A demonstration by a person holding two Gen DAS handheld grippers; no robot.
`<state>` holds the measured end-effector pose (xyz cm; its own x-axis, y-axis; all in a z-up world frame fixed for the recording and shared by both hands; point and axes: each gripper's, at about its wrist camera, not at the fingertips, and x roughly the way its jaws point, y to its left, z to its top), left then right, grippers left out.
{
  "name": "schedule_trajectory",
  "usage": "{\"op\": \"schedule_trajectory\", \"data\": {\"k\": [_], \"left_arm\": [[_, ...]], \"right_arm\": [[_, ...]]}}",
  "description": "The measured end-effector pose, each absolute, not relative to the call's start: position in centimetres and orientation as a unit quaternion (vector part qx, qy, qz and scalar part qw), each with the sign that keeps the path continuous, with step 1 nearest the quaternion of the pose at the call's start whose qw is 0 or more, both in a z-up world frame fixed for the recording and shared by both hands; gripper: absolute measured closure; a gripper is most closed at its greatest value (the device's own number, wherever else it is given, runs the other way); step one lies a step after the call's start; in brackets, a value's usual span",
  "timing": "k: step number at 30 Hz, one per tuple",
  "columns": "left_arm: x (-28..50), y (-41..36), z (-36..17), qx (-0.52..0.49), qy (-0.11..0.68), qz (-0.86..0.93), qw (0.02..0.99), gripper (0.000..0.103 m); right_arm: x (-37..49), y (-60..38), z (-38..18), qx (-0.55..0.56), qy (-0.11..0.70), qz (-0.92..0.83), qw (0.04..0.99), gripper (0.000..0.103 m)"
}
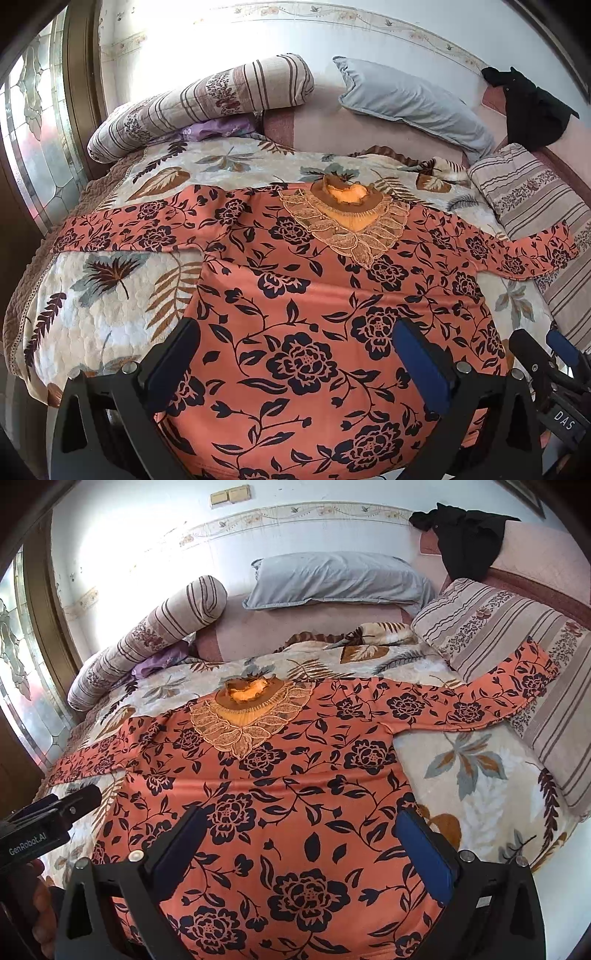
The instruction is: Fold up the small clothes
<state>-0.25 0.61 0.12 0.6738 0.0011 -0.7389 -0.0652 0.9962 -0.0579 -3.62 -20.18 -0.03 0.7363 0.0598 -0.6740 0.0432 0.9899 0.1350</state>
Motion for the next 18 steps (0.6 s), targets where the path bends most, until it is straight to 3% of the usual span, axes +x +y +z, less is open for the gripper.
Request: {"op": "schedule_trajectory", "data": {"k": [18], "left_arm": [[-0.49, 0.48, -0.1, -0.037, 0.405, 0.015, 0.914, 0.0]], "right_arm": [[-3.8, -20.37, 0.26, 0.076, 0.355, 0.004, 0.932, 0.0]]}}
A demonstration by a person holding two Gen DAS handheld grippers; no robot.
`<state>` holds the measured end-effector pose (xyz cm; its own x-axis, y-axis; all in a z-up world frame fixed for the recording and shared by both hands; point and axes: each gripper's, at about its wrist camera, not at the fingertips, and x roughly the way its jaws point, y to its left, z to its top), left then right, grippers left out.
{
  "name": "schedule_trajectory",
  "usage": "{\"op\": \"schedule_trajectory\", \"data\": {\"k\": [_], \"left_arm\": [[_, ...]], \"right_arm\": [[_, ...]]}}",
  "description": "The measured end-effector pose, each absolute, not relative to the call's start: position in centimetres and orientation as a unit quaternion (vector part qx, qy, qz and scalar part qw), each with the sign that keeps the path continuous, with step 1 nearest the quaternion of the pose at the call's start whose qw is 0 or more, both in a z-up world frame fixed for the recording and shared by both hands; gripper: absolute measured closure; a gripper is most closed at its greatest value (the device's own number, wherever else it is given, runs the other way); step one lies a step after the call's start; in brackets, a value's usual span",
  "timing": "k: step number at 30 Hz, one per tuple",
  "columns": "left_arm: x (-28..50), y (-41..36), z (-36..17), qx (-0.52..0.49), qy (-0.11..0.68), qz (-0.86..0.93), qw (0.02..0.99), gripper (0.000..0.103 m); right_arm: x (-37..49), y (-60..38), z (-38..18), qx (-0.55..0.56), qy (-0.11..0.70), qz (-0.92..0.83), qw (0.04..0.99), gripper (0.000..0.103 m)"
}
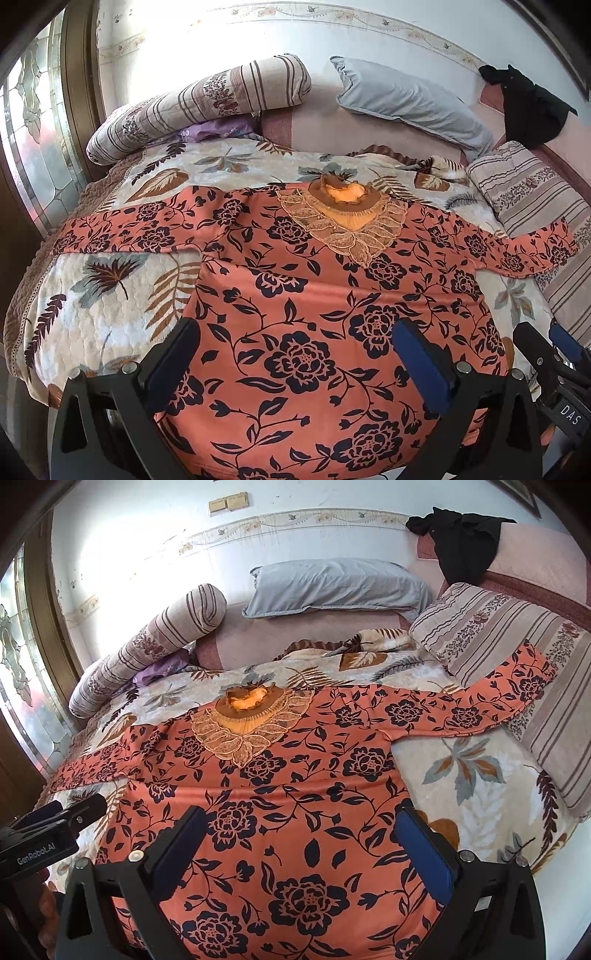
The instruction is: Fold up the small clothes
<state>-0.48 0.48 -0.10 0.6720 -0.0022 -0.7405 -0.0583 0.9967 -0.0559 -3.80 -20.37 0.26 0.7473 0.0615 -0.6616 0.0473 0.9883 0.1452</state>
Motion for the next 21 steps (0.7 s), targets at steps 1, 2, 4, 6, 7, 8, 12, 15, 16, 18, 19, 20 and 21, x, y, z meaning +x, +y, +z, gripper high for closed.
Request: {"op": "schedule_trajectory", "data": {"k": [1, 2, 4, 6, 7, 8, 12, 15, 16, 18, 19, 20, 21], "left_arm": [[-0.5, 0.5, -0.1, -0.037, 0.405, 0.017, 0.913, 0.0], [-0.4, 0.5, -0.2, -0.038, 0.406, 0.017, 0.913, 0.0], [-0.5, 0.6, -0.2, -0.04, 0.406, 0.017, 0.913, 0.0], [-0.5, 0.7, -0.3, -0.038, 0.406, 0.017, 0.913, 0.0], [-0.4, 0.7, -0.3, -0.038, 0.406, 0.017, 0.913, 0.0], [-0.5, 0.7, -0.2, -0.038, 0.405, 0.018, 0.913, 0.0], [-0.4, 0.6, -0.2, -0.038, 0.404, 0.018, 0.914, 0.0], [-0.5, 0.5, -0.2, -0.037, 0.403, 0.017, 0.914, 0.0], [-0.4, 0.5, -0.2, -0.037, 0.403, 0.018, 0.914, 0.0], [-0.4, 0.5, -0.3, -0.036, 0.405, 0.017, 0.914, 0.0], [-0.4, 0.5, -0.3, -0.036, 0.405, 0.017, 0.914, 0.0], [-0.4, 0.5, -0.3, -0.036, 0.405, 0.017, 0.914, 0.0], [-0.4, 0.5, -0.3, -0.036, 0.404, 0.017, 0.914, 0.0]], "right_arm": [[-3.8, -20.4, 0.3, 0.077, 0.356, 0.005, 0.931, 0.0], [-3.8, -20.3, 0.2, 0.076, 0.357, 0.004, 0.931, 0.0], [-3.8, -20.2, 0.2, 0.075, 0.359, 0.005, 0.931, 0.0], [-3.8, -20.1, 0.2, 0.074, 0.358, 0.006, 0.931, 0.0], [-3.8, -20.0, 0.2, 0.073, 0.358, 0.006, 0.931, 0.0], [-3.8, -20.0, 0.2, 0.073, 0.359, 0.007, 0.931, 0.0], [-3.7, -19.7, 0.3, 0.073, 0.357, 0.01, 0.931, 0.0], [-3.7, -19.5, 0.5, 0.069, 0.355, 0.011, 0.932, 0.0], [-3.7, -19.5, 0.5, 0.071, 0.355, 0.011, 0.932, 0.0], [-3.7, -19.4, 0.5, 0.07, 0.355, 0.012, 0.932, 0.0], [-3.7, -19.4, 0.4, 0.069, 0.355, 0.012, 0.932, 0.0], [-3.7, -19.3, 0.4, 0.069, 0.355, 0.013, 0.932, 0.0], [-3.7, -19.3, 0.4, 0.069, 0.355, 0.013, 0.932, 0.0]]}}
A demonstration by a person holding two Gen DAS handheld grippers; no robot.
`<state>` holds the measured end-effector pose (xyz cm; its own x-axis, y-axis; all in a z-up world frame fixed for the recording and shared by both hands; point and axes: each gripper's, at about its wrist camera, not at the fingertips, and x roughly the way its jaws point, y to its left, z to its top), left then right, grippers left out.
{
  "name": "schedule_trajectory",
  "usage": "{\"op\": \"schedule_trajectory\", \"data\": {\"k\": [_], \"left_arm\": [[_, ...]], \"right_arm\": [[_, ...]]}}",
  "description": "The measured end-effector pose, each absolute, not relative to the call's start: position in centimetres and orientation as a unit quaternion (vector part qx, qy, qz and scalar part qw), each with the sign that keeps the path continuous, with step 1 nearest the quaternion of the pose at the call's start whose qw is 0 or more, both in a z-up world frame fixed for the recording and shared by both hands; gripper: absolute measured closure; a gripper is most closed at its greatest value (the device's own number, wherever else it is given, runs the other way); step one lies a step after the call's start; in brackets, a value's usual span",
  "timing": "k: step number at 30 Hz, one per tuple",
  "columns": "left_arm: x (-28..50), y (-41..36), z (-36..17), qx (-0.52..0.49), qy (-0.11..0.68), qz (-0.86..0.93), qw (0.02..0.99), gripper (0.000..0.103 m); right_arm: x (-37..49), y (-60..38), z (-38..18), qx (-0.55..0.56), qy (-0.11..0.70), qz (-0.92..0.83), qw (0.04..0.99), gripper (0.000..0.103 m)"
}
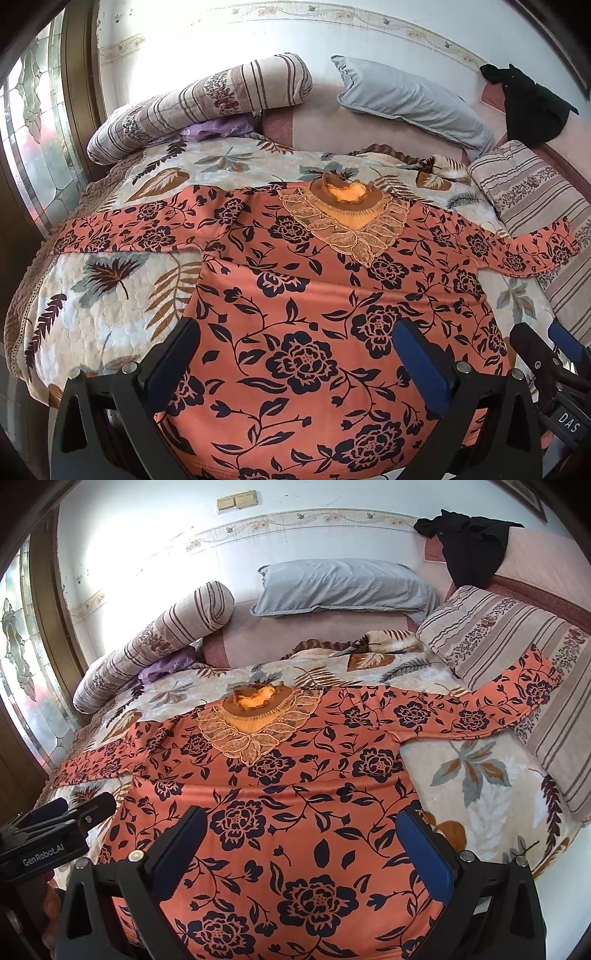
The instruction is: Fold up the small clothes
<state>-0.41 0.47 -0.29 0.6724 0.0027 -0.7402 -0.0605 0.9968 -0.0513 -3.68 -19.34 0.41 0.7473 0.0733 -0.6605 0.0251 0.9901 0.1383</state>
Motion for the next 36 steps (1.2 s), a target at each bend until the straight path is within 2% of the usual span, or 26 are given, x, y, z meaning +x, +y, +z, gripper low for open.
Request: {"op": "schedule_trajectory", "data": {"k": [25, 31, 36], "left_arm": [[1.3, -0.3, -1.6, -0.024, 0.418, 0.015, 0.908, 0.0], [2.5, -0.6, -2.1, -0.016, 0.425, 0.022, 0.905, 0.0], [3.8, -0.4, -3.3, -0.01, 0.438, 0.031, 0.898, 0.0]], "right_arm": [[-2.6, -20.8, -0.4, 0.085, 0.359, 0.009, 0.929, 0.0], [-0.6, -26.1, -0.7, 0.137, 0.367, -0.007, 0.92, 0.0], [2.2, -35.5, -0.4, 0.189, 0.355, -0.076, 0.913, 0.0]]}}
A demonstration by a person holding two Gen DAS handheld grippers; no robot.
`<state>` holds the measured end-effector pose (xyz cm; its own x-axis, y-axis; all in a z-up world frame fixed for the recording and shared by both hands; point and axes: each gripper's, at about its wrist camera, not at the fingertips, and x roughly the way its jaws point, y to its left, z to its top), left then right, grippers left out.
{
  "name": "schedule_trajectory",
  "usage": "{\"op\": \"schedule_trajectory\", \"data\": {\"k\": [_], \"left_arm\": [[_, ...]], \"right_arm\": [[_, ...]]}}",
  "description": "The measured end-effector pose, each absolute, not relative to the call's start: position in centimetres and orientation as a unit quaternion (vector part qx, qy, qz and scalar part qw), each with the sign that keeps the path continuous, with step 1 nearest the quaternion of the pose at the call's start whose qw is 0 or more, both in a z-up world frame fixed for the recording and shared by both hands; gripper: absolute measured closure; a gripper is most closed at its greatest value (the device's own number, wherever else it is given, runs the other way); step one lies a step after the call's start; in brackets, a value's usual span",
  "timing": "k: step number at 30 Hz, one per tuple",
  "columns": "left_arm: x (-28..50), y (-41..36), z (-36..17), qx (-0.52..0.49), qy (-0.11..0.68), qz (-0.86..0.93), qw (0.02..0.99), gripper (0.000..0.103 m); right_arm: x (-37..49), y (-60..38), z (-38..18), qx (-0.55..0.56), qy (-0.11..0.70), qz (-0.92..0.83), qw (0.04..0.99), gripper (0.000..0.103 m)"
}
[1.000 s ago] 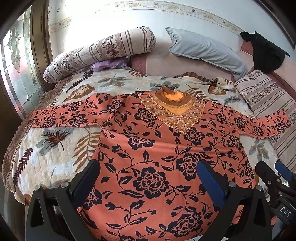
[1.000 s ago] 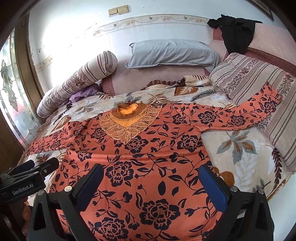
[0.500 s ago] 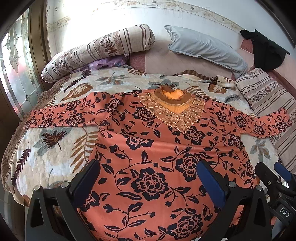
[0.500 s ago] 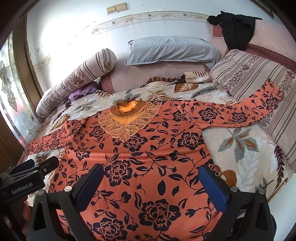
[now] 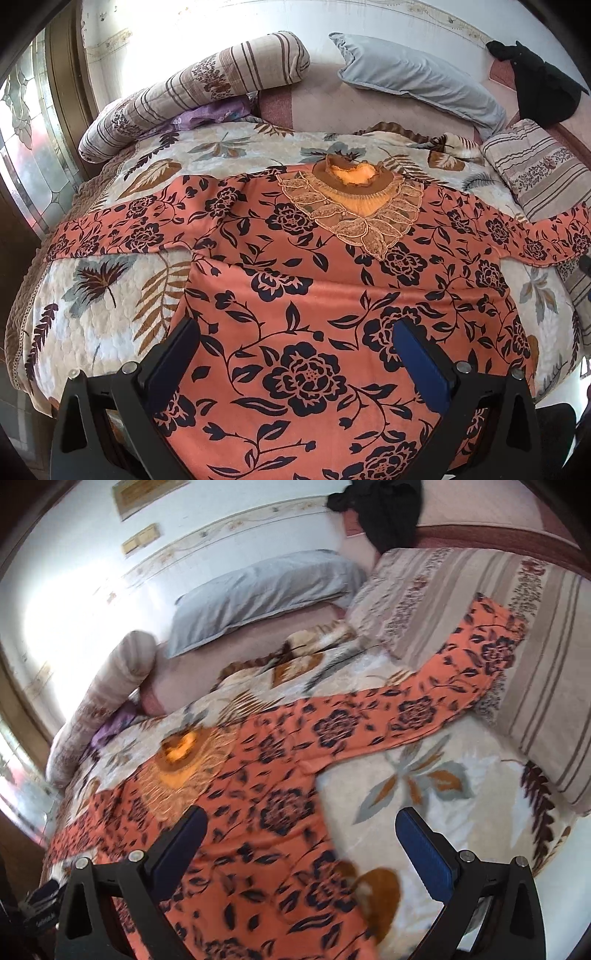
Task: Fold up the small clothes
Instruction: 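Grasp the sleeve cuff with the right gripper and fold it across the shirt body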
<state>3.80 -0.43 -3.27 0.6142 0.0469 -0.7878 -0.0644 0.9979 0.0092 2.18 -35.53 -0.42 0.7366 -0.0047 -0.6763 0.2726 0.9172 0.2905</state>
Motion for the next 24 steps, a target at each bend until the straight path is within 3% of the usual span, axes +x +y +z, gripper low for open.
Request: {"op": "schedule_trajectory", "data": {"k": [12, 18, 19, 21, 22, 24], "left_arm": [[7.1, 2.1, -7.5, -0.008, 0.487, 0.08, 0.869, 0.0], [8.5, 2.9, -8.2, -0.012, 0.496, 0.094, 0.863, 0.0], [8.7, 2.9, -8.3, -0.01, 0.498, 0.094, 0.862, 0.0], [8.9, 3.0, -8.4, -0.007, 0.498, 0.092, 0.862, 0.0], [8.9, 3.1, -8.3, -0.008, 0.496, 0.092, 0.863, 0.0], [9.0, 3.5, -8.3, -0.015, 0.495, 0.093, 0.864, 0.0]], "right_arm": [[11.3, -58.5, 0.5, 0.233, 0.313, -0.296, 0.872, 0.001], [15.4, -61.2, 0.9, 0.188, 0.32, -0.336, 0.866, 0.002], [16.0, -61.1, 1.0, 0.181, 0.318, -0.335, 0.868, 0.01], [17.1, -60.9, 1.0, 0.176, 0.329, -0.342, 0.863, 0.05], [17.6, -61.2, 0.7, 0.174, 0.342, -0.348, 0.855, 0.078], [17.5, -61.5, 0.3, 0.176, 0.356, -0.355, 0.846, 0.08]]}}
